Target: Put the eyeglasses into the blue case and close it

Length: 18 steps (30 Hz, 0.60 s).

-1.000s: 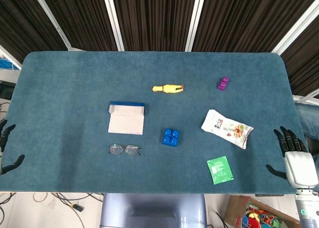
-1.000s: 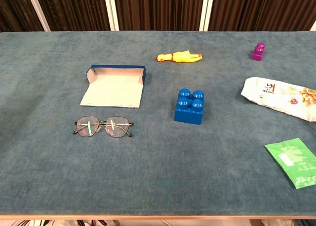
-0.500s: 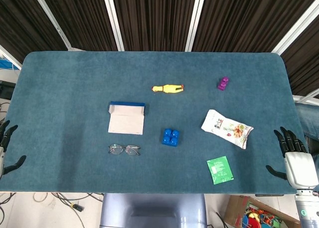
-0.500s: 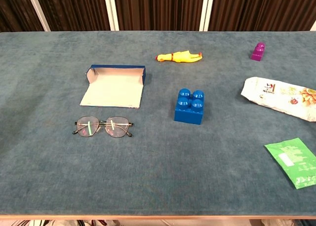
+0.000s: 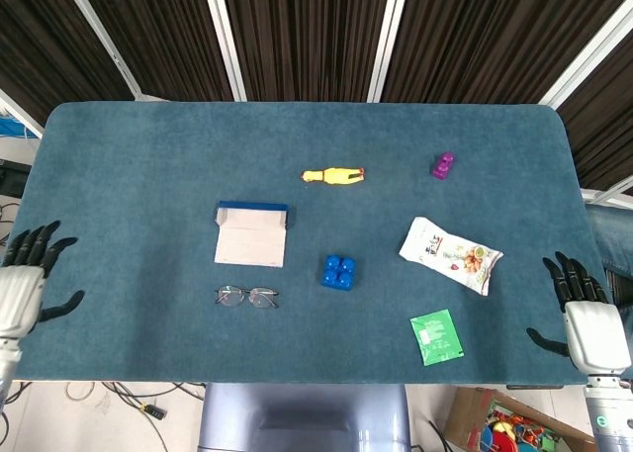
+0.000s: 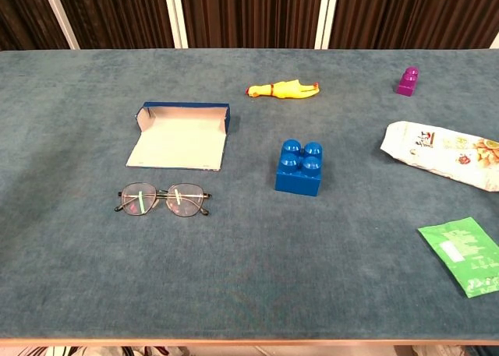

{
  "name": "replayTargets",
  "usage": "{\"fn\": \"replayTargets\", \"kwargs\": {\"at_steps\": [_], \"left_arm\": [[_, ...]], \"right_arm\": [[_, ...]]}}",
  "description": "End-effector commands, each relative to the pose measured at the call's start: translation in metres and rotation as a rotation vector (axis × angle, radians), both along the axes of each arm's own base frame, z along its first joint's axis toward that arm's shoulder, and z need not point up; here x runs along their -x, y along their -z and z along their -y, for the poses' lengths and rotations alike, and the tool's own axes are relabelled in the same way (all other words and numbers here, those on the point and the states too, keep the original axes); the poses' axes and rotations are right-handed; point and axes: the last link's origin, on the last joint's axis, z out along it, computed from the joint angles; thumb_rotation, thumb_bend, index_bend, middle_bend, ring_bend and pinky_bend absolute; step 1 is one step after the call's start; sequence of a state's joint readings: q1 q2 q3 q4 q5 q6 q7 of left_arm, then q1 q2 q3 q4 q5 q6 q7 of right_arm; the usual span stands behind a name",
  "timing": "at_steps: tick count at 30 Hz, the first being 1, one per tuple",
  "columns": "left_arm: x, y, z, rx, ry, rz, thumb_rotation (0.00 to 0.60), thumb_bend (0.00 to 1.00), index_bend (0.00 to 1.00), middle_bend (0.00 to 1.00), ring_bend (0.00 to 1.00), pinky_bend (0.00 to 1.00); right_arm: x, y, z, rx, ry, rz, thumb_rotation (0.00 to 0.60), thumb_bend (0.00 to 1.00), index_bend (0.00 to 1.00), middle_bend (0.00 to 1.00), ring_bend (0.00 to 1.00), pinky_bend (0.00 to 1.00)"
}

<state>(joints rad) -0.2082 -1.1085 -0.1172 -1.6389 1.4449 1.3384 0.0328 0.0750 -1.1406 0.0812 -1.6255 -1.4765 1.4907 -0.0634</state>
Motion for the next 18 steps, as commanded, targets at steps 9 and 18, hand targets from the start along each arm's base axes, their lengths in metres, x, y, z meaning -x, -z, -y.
{"fn": "replayTargets", "kwargs": {"at_steps": [9, 18], "left_arm": [[-0.073, 0.070, -0.083, 0.216, -0.009, 0.026, 0.600, 0.20, 0.33, 0.03, 0.00, 0.00], [-0.106, 0.129, -0.086, 0.352, 0.000, -0.006, 0.600, 0.20, 0.40, 0.05, 0.00, 0.00]], "right_arm": [[0.000, 0.000, 0.000, 0.000, 0.002, 0.010, 0.600, 0.06, 0.08, 0.00, 0.00, 0.17], [0.001, 0.000, 0.000, -0.005, 0.007, 0.011, 0.600, 0.06, 0.08, 0.00, 0.00, 0.17]]}}
